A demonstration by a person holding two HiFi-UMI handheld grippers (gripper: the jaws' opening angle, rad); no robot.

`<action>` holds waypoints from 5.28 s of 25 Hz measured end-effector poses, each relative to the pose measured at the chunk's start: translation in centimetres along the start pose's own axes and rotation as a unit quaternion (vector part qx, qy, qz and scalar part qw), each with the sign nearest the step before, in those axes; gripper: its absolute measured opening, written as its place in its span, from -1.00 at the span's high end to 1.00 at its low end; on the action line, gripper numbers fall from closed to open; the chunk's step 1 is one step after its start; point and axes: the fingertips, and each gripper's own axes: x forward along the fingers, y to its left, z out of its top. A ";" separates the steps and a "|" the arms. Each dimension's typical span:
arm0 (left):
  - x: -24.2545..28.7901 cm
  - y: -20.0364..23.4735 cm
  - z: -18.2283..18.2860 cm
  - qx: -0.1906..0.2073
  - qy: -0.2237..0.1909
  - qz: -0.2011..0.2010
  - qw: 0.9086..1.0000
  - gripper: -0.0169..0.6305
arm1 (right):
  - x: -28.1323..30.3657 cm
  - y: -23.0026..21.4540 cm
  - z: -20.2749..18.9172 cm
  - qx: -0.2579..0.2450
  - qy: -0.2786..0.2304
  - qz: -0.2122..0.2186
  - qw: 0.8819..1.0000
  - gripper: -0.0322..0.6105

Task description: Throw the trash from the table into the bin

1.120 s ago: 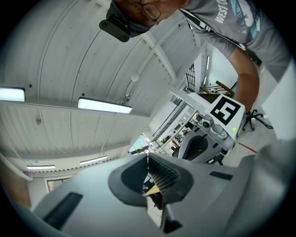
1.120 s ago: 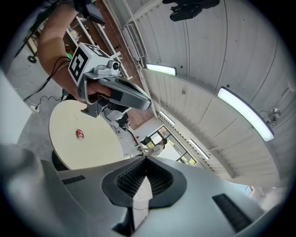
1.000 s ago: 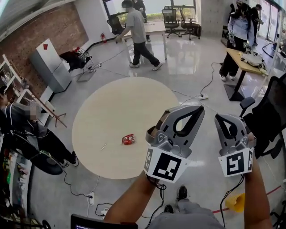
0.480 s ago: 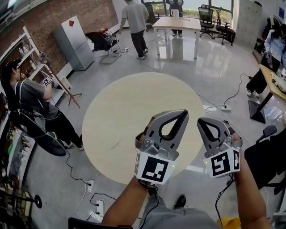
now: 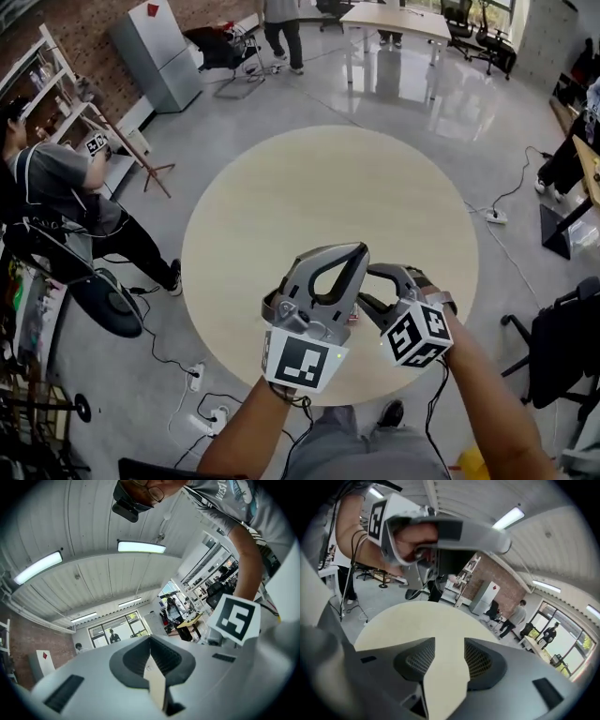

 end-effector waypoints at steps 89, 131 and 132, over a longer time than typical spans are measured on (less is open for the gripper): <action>-19.8 -98.7 55.7 -0.008 -0.333 -0.538 0.774 0.81 | -103.4 59.0 -35.5 0.256 0.311 -0.627 0.667 0.57; -15.2 -92.5 59.0 0.000 -0.356 -0.473 0.806 0.81 | -106.1 46.6 -24.6 0.106 0.264 -0.643 0.711 0.88; -15.1 -92.6 58.8 0.000 -0.355 -0.473 0.806 0.81 | -106.0 46.6 -24.7 0.106 0.263 -0.644 0.711 0.88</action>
